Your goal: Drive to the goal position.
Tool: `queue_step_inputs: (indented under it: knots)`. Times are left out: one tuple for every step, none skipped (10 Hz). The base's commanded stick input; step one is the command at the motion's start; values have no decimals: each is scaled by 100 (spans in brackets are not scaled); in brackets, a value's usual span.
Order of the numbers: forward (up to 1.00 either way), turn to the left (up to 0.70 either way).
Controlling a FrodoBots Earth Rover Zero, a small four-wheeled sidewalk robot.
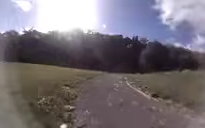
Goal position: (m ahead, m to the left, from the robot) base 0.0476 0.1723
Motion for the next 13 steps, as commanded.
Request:
queue_step_inputs:
  knots:
    - [100, -37]
    - [100, -37]
    - [100, -37]
    - [100, -37]
    - [100, -37]
    - [100, -37]
    - [100, -37]
    - [100, -37]
    - [100, -37]
    - [100, -37]
    - [100, -37]
    - [100, -37]
    - [100, -37]
